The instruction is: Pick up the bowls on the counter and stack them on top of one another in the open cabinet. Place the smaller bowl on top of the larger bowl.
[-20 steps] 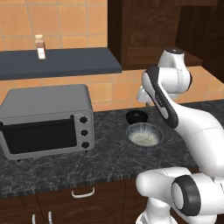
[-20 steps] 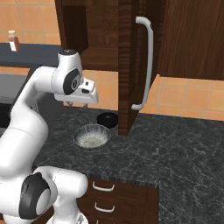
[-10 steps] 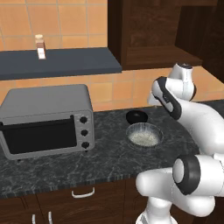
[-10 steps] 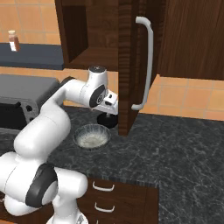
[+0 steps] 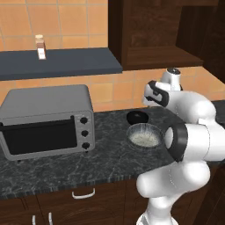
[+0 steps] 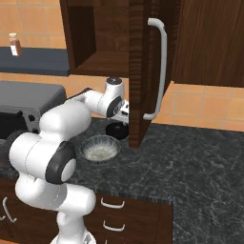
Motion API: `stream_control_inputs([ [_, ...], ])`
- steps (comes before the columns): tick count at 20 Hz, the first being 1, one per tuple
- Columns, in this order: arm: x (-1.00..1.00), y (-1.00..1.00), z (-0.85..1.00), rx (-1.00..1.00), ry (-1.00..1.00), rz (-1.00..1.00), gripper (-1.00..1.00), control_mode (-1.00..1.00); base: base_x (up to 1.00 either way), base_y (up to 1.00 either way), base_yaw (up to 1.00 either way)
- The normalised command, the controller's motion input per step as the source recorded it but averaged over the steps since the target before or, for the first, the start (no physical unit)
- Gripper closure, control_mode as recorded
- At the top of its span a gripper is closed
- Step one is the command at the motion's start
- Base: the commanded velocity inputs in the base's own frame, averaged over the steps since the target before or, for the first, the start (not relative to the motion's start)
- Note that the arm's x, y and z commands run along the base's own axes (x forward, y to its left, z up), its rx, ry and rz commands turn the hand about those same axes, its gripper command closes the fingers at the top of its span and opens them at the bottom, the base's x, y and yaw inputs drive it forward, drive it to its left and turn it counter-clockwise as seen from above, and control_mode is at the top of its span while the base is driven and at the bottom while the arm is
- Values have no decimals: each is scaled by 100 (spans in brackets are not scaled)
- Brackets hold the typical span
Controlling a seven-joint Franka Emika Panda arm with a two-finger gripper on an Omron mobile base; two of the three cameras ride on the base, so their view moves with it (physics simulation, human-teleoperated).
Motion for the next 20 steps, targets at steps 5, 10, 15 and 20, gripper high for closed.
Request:
stream_control_inputs([
  [5,51,-44,-48,0,2,-4,-100,-100,0,0,0],
  [10,32,-11,-48,2,0,-1,-100,-100,0,0,0],
  [15,30,0,-50,1,0,0,-100,-100,0,0,0],
  [20,35,5,-47,3,0,0,-100,-100,0,0,0],
])
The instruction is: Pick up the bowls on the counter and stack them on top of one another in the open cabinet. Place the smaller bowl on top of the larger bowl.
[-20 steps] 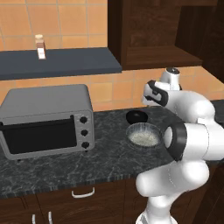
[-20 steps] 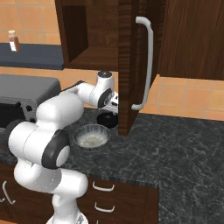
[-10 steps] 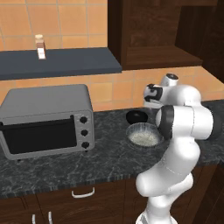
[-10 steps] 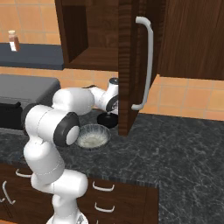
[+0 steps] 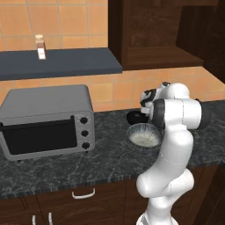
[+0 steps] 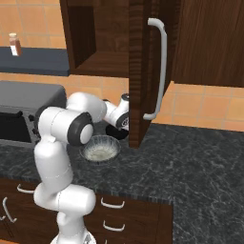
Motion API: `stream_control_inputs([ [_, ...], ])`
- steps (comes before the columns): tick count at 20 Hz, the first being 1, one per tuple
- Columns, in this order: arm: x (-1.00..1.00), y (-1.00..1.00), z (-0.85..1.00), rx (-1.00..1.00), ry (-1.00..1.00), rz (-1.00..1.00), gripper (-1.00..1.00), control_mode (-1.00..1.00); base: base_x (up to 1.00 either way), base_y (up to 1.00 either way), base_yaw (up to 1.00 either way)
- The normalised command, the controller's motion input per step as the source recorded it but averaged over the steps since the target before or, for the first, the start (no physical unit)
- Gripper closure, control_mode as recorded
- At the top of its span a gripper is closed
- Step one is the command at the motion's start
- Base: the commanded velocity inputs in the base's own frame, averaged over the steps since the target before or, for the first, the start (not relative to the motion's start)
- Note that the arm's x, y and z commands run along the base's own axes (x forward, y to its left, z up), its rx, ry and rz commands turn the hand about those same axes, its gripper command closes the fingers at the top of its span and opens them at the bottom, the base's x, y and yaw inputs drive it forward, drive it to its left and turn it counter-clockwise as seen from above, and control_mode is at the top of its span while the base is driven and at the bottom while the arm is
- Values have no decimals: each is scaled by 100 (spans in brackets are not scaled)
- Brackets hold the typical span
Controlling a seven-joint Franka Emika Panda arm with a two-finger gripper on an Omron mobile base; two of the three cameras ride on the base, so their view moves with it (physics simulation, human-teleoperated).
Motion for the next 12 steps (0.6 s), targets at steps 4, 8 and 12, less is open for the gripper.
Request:
stream_control_inputs([
  [4,42,17,-35,5,0,0,-100,-100,0,0,0],
  [8,45,17,-28,4,0,-2,-100,-100,0,0,0],
  [12,40,8,-26,2,0,-1,-100,-100,0,0,0],
])
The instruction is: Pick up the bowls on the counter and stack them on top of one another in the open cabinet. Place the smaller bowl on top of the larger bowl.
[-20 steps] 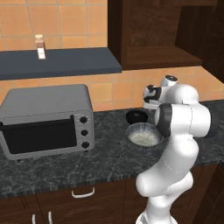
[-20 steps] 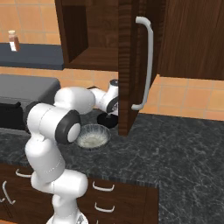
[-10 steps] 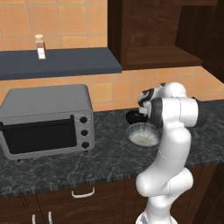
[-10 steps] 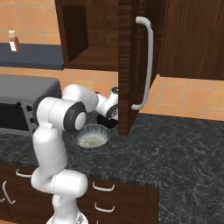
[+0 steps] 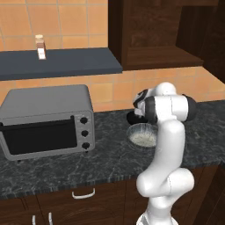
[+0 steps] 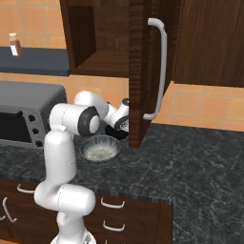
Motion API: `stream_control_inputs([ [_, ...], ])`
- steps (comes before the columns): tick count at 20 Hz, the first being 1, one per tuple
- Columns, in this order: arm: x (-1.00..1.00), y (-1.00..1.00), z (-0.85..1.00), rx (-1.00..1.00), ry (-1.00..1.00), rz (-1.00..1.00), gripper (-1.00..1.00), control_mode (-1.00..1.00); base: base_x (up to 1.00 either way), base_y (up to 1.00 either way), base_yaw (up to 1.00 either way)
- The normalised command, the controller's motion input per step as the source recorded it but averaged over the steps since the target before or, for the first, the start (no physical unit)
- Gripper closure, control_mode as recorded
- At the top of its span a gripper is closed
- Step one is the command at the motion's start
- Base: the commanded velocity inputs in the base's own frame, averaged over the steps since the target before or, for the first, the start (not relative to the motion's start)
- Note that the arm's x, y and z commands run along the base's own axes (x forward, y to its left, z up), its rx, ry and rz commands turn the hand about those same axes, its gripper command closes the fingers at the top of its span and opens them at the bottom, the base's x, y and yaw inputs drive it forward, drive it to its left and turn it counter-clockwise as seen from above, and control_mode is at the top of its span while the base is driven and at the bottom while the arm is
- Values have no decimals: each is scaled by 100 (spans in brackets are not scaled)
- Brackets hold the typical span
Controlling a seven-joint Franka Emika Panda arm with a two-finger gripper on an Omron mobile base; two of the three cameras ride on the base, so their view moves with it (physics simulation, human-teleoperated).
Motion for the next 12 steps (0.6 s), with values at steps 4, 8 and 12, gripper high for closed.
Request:
stream_control_inputs([
  [4,19,1,-32,0,0,0,100,-100,0,0,0],
  [8,14,0,-35,0,0,0,100,-100,0,0,0],
  [12,2,0,-5,0,0,0,100,-100,0,0,0],
])
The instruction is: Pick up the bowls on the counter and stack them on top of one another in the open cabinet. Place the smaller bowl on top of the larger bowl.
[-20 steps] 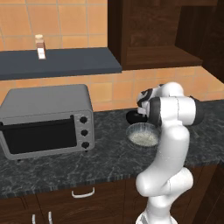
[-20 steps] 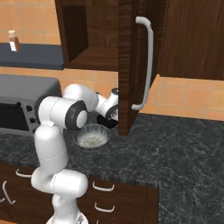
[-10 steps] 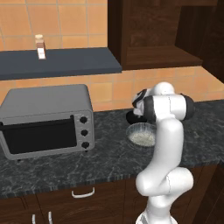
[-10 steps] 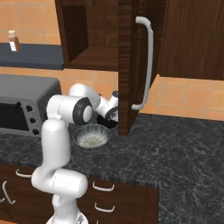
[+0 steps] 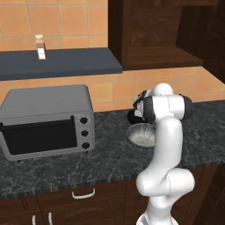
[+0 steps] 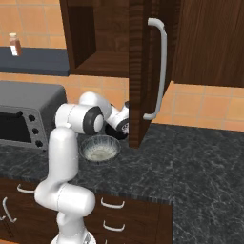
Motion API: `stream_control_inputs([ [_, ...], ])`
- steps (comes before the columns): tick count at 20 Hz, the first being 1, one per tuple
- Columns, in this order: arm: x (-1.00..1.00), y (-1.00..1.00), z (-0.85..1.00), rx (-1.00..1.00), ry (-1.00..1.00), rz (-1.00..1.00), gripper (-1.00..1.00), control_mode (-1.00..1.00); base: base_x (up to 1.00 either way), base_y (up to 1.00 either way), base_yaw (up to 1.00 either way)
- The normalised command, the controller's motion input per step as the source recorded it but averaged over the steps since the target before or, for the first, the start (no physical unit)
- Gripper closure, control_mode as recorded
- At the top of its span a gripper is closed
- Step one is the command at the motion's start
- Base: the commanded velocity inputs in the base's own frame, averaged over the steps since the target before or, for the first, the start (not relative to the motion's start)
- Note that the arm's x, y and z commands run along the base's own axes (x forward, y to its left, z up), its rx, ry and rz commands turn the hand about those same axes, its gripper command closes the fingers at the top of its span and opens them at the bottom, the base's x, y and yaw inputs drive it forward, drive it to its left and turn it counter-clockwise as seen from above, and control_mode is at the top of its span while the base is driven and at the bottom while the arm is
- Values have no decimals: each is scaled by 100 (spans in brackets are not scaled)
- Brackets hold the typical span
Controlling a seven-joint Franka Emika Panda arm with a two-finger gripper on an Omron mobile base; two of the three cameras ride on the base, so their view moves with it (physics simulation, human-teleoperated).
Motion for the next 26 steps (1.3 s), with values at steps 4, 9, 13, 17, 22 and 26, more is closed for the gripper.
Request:
stream_control_inputs([
  [4,-27,-1,60,6,-26,0,100,-100,0,0,0],
  [9,-72,0,100,3,-38,0,100,-100,0,0,0],
  [13,-100,0,100,0,-19,0,100,-100,0,0,0],
  [17,-100,13,100,0,-3,2,100,-100,0,0,0],
  [22,-96,26,70,-7,11,12,100,-100,0,0,0],
  [26,-12,41,-37,-22,40,7,100,-100,0,0,0],
])
